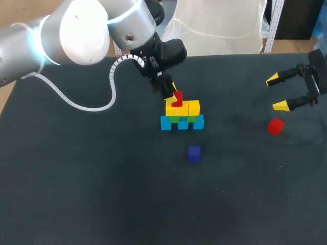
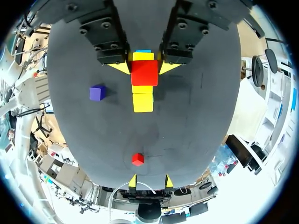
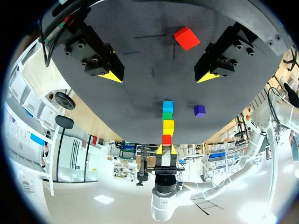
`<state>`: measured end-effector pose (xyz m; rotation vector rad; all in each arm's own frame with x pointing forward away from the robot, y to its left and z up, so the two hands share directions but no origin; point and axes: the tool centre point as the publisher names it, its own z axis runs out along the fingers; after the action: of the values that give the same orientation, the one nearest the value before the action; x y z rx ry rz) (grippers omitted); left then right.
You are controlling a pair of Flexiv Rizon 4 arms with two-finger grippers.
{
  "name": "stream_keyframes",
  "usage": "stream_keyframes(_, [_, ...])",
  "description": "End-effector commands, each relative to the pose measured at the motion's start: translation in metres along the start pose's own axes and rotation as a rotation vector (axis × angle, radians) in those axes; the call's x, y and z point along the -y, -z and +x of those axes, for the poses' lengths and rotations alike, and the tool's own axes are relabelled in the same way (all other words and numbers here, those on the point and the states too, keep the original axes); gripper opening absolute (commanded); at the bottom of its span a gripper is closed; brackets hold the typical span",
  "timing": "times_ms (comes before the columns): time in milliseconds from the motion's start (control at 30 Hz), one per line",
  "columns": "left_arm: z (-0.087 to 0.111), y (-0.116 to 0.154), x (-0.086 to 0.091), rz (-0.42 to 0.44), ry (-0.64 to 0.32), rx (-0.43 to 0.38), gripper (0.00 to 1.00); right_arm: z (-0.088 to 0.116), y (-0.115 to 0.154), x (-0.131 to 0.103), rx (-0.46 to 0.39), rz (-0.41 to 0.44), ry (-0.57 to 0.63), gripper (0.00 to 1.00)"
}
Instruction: Place the blue cubes, place green cubes on the blue cubes, place the yellow cubes on the green cubes, then place the red cubes on the yellow cubes, and place purple cube on the red cubes.
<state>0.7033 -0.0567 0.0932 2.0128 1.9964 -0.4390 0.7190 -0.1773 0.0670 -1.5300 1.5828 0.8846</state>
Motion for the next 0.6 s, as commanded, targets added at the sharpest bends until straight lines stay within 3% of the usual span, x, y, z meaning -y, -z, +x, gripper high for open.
stream_keyframes(33, [0.0003, -0.0002, -0.0005, -0.001, -0.001, -0.002, 0.15, 0.0004, 0.0001, 0.0007, 0.002, -0.001, 0.001, 1.0])
stream_keyframes(100, [0.0003, -0.0004, -0.0005, -0.001, -0.001, -0.002, 0.24, 0.0004, 0.0001, 0.0007, 0.002, -0.001, 0.001, 1.0])
stream_keyframes(500, [0.0007, -0.0007, -0.0007, 0.0, -0.001, -0.006, 0.47, 0.0004, 0.0001, 0.0007, 0.002, -0.001, 0.001, 1.0])
stream_keyframes(600, [0.0009, -0.0004, -0.0009, -0.001, 0.001, -0.004, 0.72, 0.0004, 0.0001, 0.0007, 0.002, -0.001, 0.001, 1.0])
